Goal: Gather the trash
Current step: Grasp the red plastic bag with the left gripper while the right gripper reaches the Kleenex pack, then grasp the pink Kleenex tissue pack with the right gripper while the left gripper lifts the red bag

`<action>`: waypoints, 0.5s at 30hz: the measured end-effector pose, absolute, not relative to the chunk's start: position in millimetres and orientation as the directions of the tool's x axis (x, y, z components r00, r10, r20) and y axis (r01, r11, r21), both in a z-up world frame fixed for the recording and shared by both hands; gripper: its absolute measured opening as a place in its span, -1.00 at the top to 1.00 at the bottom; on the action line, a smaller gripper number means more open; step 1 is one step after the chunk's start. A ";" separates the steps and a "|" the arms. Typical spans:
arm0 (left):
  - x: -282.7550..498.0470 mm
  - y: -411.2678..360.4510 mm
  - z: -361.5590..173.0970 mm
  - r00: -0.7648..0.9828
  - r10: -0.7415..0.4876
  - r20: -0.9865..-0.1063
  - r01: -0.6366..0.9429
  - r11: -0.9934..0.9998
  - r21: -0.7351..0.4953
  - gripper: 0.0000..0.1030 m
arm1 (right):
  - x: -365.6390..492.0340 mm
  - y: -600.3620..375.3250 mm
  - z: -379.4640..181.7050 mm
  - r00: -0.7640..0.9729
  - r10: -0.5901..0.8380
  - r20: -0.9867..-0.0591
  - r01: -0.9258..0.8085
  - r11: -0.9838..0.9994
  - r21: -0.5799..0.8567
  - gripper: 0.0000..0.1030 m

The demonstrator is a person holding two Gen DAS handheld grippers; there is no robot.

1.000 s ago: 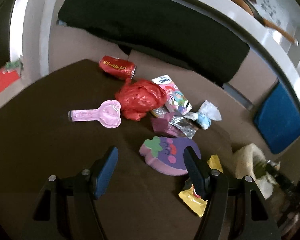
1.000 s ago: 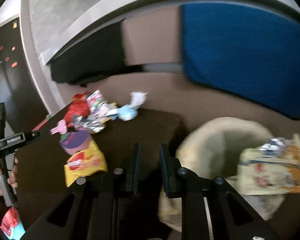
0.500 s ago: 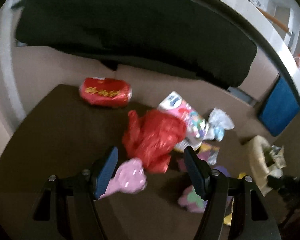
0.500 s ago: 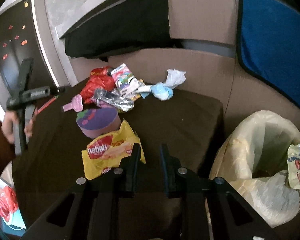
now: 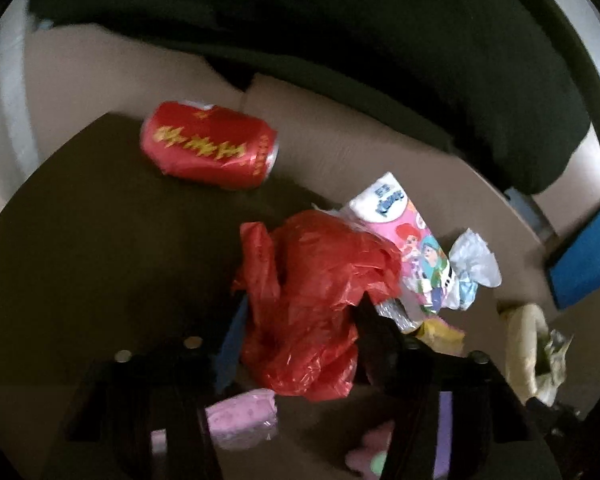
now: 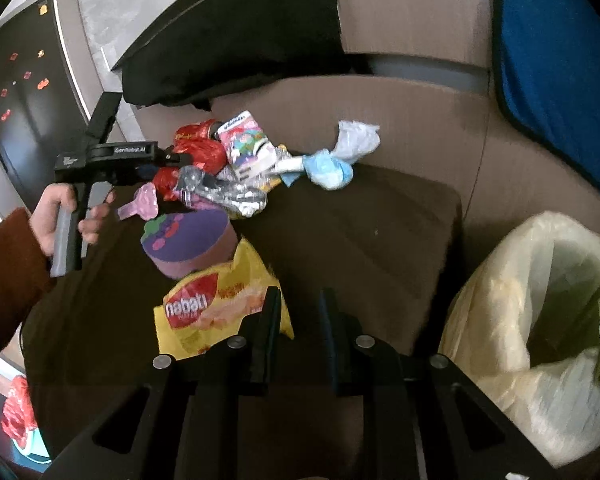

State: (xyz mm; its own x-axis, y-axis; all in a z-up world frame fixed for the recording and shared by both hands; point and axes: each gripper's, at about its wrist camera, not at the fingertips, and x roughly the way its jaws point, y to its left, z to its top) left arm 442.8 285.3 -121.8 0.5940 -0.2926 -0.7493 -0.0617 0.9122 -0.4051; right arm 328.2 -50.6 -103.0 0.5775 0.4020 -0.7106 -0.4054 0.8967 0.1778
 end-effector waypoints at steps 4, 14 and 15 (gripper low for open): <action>409.0 289.7 -102.1 0.644 -0.304 -0.702 -0.073 0.889 -0.452 0.16 | 340.6 -37.8 -92.2 0.567 0.444 -0.694 -0.457 0.870 0.184 0.62; 315.5 320.7 -59.4 0.802 -0.153 -0.578 -0.183 0.857 -0.481 0.15 | 423.7 60.4 -63.1 0.501 0.532 -0.682 -0.647 0.754 0.113 0.19; 312.0 323.7 -59.8 0.802 -0.144 -0.579 -0.187 0.862 -0.472 0.15 | 434.1 70.2 -63.1 0.511 0.520 -0.684 -0.649 0.755 0.089 0.19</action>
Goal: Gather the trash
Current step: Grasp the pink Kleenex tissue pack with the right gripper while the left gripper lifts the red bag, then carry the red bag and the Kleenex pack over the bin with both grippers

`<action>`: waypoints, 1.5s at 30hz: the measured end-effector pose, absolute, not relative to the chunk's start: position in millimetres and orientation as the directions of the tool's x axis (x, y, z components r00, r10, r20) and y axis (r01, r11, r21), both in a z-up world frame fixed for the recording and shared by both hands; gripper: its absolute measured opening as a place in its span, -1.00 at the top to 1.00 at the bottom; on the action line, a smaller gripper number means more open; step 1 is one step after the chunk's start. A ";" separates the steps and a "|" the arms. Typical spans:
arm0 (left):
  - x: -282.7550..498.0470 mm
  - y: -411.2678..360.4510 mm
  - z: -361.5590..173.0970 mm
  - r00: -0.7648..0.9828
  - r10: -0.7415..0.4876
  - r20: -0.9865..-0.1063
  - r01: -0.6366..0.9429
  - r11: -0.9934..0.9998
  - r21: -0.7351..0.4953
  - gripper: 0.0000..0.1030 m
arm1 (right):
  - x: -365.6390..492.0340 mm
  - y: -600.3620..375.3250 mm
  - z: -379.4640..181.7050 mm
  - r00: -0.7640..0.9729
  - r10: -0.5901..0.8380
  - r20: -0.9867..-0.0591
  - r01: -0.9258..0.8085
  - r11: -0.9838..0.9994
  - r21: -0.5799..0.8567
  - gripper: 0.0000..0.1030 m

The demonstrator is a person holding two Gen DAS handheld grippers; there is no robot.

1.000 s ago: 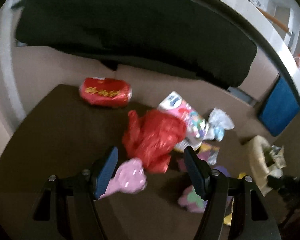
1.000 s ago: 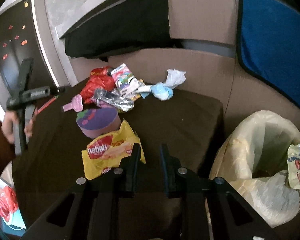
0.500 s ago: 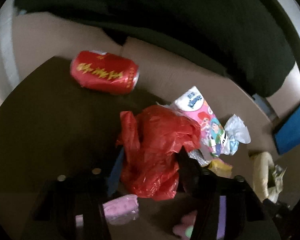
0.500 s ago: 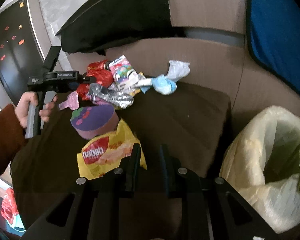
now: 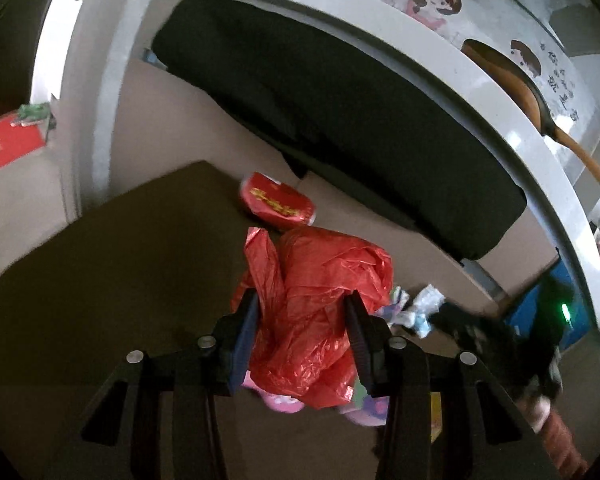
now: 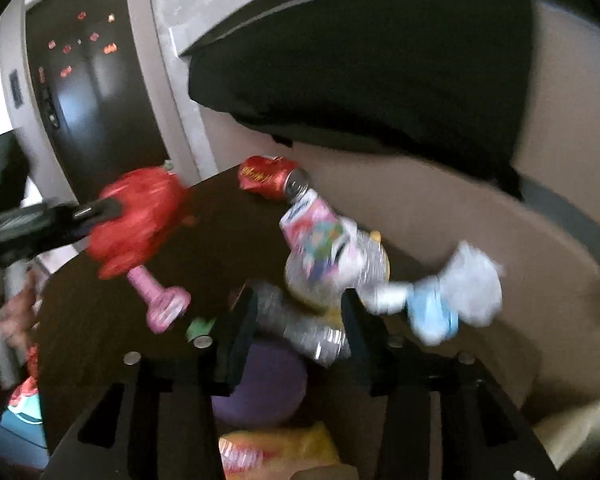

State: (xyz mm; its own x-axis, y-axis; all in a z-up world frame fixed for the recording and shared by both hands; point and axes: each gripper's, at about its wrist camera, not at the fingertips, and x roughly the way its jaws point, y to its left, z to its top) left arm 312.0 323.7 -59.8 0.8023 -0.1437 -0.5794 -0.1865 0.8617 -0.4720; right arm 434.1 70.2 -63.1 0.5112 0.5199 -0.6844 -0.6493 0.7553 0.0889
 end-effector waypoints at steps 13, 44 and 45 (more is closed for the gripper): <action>295.6 357.9 -88.4 0.780 -0.156 -0.606 -0.230 0.829 -0.510 0.15 | 509.9 152.7 -113.4 0.444 0.372 -0.815 -0.724 0.685 -0.082 0.10; 270.9 266.4 -11.5 0.879 -0.024 -0.477 -0.151 0.933 -0.326 0.15 | 393.0 60.3 1.4 0.642 0.457 -0.616 -0.606 0.794 -0.042 0.19; 268.6 261.3 -6.6 0.883 -0.025 -0.469 -0.143 0.937 -0.320 0.15 | 384.9 54.1 8.4 0.654 0.459 -0.601 -0.604 0.796 -0.049 0.19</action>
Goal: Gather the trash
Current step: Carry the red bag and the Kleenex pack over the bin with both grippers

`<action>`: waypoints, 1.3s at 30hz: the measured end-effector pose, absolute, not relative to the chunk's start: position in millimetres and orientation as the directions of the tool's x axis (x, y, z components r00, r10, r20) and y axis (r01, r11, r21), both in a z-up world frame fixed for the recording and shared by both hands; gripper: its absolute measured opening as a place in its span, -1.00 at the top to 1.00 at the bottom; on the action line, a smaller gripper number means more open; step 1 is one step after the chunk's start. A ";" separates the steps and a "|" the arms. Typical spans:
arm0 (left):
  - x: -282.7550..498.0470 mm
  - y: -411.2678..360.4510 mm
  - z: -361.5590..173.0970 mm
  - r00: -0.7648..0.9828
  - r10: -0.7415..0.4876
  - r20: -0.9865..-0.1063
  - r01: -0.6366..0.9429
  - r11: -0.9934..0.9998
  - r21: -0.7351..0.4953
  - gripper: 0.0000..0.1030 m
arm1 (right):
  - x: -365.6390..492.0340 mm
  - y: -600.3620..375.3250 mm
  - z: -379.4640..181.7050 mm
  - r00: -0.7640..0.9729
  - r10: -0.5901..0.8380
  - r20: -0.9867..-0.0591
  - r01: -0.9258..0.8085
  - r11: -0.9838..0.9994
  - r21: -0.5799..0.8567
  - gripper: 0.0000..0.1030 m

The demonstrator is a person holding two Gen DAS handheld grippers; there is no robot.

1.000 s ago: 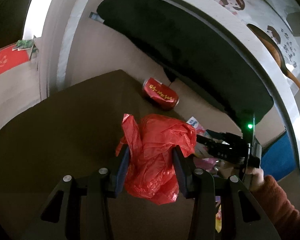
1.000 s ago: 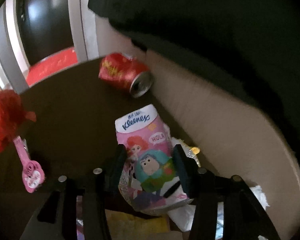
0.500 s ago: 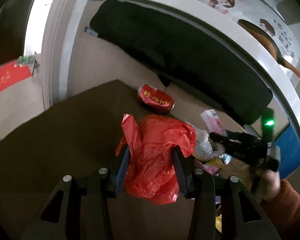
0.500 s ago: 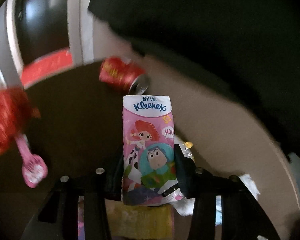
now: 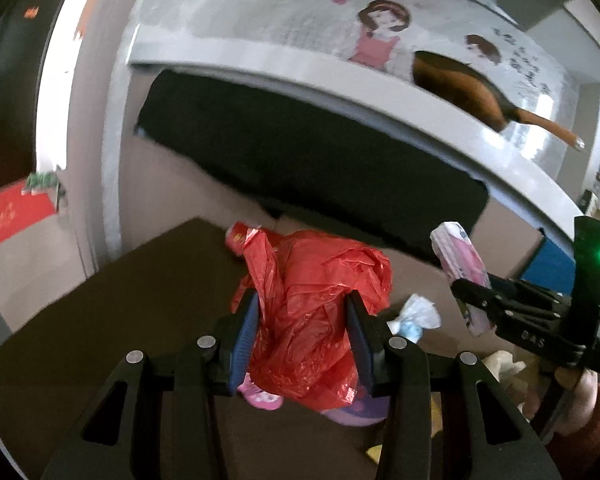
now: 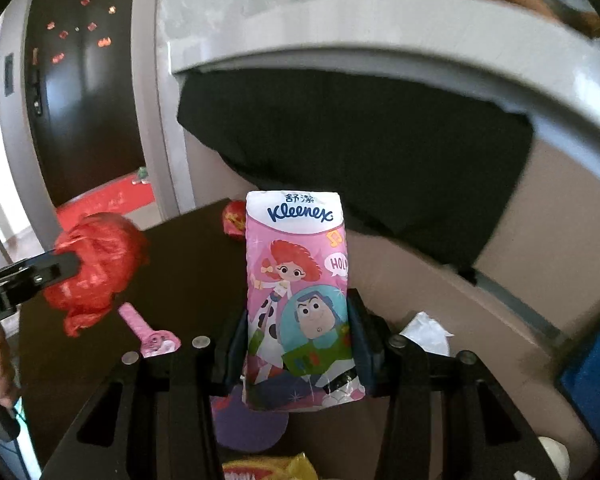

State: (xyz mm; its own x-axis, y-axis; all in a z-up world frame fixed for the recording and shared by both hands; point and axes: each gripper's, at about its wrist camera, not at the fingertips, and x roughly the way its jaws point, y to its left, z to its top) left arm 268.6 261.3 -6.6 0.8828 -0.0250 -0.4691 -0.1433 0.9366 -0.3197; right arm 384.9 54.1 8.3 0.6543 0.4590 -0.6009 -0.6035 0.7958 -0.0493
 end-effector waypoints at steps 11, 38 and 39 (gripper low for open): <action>255.8 178.6 46.6 0.925 0.003 -0.381 -0.081 0.979 -0.189 0.15 | 318.7 -22.4 70.2 0.768 0.430 -0.474 -0.528 0.844 -0.090 0.19; 250.6 -44.0 86.1 0.914 -0.277 -0.295 0.269 0.961 -0.069 0.15 | 248.4 -230.6 98.7 0.919 0.203 -0.339 -0.225 0.974 -0.029 0.19; 251.3 -49.7 84.9 0.910 -0.286 -0.300 0.278 0.958 -0.069 0.15 | 246.8 -236.7 97.8 0.920 0.195 -0.339 -0.216 0.976 -0.025 0.19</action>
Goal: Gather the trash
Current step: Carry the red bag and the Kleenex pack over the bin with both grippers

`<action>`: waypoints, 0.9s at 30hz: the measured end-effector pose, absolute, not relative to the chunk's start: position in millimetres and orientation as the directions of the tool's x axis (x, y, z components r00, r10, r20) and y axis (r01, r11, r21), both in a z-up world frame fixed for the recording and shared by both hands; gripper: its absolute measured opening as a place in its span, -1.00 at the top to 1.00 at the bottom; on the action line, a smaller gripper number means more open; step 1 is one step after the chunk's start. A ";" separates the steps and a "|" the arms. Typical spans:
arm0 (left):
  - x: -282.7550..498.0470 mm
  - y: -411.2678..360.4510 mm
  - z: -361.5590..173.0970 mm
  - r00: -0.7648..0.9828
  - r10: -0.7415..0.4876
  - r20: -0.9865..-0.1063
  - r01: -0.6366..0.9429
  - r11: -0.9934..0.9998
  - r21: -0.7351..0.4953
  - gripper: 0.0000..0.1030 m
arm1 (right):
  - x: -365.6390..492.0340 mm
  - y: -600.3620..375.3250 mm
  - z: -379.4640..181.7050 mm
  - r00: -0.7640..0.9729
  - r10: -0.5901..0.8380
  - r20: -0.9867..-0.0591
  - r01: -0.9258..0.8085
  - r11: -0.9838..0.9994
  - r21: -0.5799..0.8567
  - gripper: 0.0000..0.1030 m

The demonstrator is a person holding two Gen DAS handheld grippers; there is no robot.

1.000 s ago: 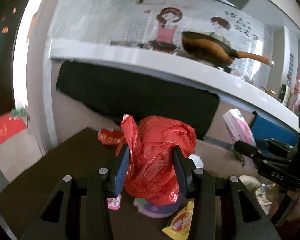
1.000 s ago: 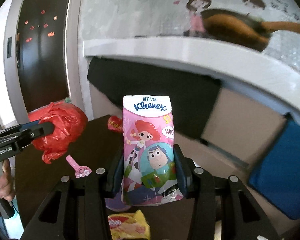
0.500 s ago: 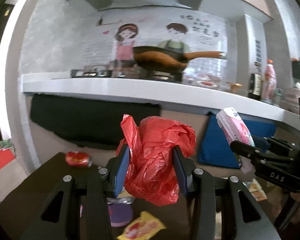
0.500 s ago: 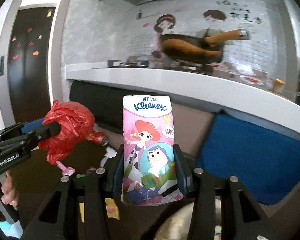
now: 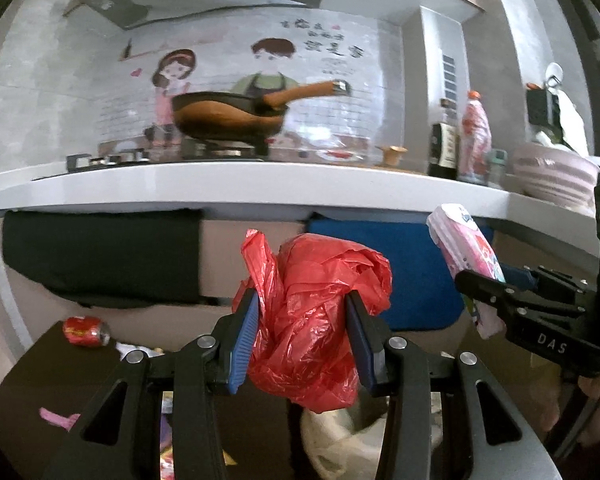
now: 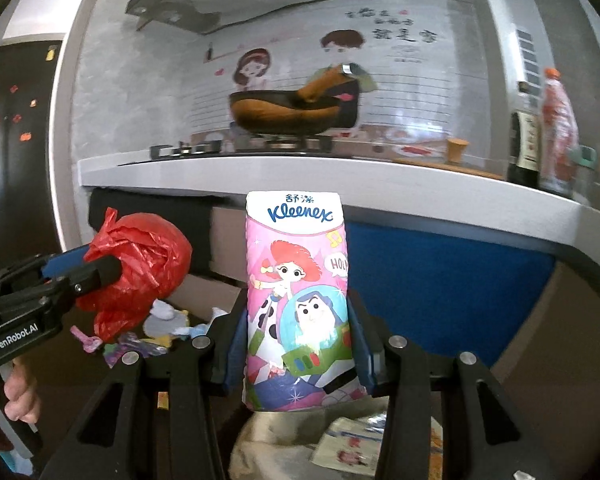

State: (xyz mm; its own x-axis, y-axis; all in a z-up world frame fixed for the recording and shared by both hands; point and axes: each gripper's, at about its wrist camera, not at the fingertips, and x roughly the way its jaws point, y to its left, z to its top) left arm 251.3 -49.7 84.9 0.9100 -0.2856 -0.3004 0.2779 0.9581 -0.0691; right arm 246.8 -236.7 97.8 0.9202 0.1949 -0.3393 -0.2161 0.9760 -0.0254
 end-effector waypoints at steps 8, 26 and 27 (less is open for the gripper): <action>254.7 -92.5 68.7 0.875 -0.336 -0.348 0.341 0.939 -0.048 0.15 | 235.0 -280.8 87.0 0.929 0.138 -0.342 -0.145 0.989 0.007 0.19; 306.4 -98.5 3.1 0.771 -0.370 -0.519 0.337 0.928 -0.159 0.15 | 260.9 -316.1 8.4 0.872 0.110 -0.477 -0.065 0.992 0.108 0.19; 309.4 -96.8 -1.1 0.765 -0.371 -0.526 0.336 0.927 -0.166 0.15 | 265.0 -316.9 0.4 0.863 0.110 -0.493 -0.061 0.992 0.114 0.19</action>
State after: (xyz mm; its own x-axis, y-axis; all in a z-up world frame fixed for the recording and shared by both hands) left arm 309.4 -96.8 -1.1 0.7649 -0.3715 -0.5262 0.3358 0.9271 -0.1664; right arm 265.0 -316.9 0.4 0.8632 0.1102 -0.4927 -0.0614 0.9915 0.1144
